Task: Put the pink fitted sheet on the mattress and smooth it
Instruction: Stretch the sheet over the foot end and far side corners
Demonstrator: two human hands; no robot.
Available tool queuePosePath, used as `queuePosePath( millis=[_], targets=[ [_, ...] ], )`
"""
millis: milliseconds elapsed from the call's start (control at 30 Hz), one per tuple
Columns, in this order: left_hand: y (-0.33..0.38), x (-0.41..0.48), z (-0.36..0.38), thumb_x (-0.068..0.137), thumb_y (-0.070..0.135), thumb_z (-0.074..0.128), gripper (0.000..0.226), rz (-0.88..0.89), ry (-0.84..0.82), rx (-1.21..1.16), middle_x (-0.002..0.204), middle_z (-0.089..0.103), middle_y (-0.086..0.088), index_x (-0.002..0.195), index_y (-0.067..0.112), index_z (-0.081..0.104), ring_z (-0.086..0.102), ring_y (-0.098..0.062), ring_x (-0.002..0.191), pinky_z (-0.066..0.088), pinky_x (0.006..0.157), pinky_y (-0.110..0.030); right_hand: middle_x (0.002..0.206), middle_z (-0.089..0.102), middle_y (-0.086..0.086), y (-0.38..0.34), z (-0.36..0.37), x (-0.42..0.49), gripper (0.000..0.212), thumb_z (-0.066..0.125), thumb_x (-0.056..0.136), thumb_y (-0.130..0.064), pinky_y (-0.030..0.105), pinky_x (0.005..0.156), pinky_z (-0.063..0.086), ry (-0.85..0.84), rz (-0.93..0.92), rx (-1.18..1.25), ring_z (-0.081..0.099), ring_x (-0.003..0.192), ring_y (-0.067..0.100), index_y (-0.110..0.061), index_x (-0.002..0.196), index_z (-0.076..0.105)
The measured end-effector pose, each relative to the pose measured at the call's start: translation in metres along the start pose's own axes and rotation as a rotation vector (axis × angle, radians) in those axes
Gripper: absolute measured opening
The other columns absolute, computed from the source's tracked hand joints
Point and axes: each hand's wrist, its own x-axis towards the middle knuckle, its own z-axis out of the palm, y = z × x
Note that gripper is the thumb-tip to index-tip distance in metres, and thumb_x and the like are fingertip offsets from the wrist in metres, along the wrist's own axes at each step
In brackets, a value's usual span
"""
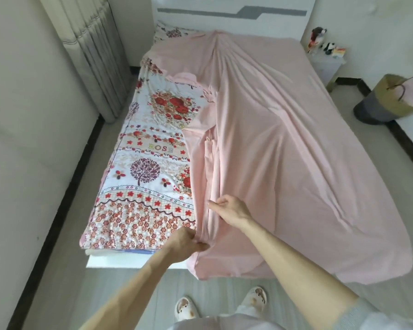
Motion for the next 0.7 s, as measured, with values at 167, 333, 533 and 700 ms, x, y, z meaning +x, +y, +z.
queuePosePath(
  millis=[167,333,533,700],
  targets=[
    [-0.007,-0.008,-0.021,0.080,0.033,0.075,0.023,0.068,0.009,0.188,0.072,0.062,-0.001,0.088,0.011,0.076,0.053,-0.016,0.066,0.035,0.053,-0.019,0.103,0.072,0.008,-0.025,0.037,0.000,0.053,0.062,0.077,-0.065,0.028,0.067,0.045,-0.183,0.071,-0.423,0.069,0.095,0.029,-0.017,0.097,0.067],
    [-0.020,-0.010,-0.028,0.079,0.037,0.076,0.033,0.051,-0.027,0.175,0.091,0.072,-0.007,0.097,0.009,0.075,0.056,-0.016,0.074,0.038,0.062,-0.025,0.129,0.054,0.007,-0.036,0.044,-0.007,0.037,0.052,0.091,-0.015,0.037,0.091,0.047,0.048,-0.143,-0.546,0.056,0.120,0.032,-0.015,0.128,0.052],
    [-0.017,-0.008,-0.028,0.075,0.043,0.077,0.035,0.070,-0.064,0.169,0.075,0.063,-0.003,0.089,0.011,0.075,0.047,-0.015,0.069,0.033,0.063,-0.029,0.108,0.073,0.012,-0.038,0.043,-0.010,0.046,0.052,0.093,-0.049,0.035,0.086,0.056,-0.074,-0.029,-0.589,0.069,0.101,0.031,-0.008,0.106,0.069],
    [-0.011,-0.009,-0.025,0.077,0.038,0.079,0.026,0.101,-0.131,0.176,0.074,0.058,0.004,0.088,0.014,0.076,0.045,-0.013,0.068,0.032,0.058,-0.025,0.066,0.065,0.000,-0.021,0.045,-0.007,0.041,0.067,0.080,-0.057,0.029,0.059,0.055,-0.139,0.122,-0.588,0.063,0.056,0.020,-0.016,0.076,0.062]
  ],
)
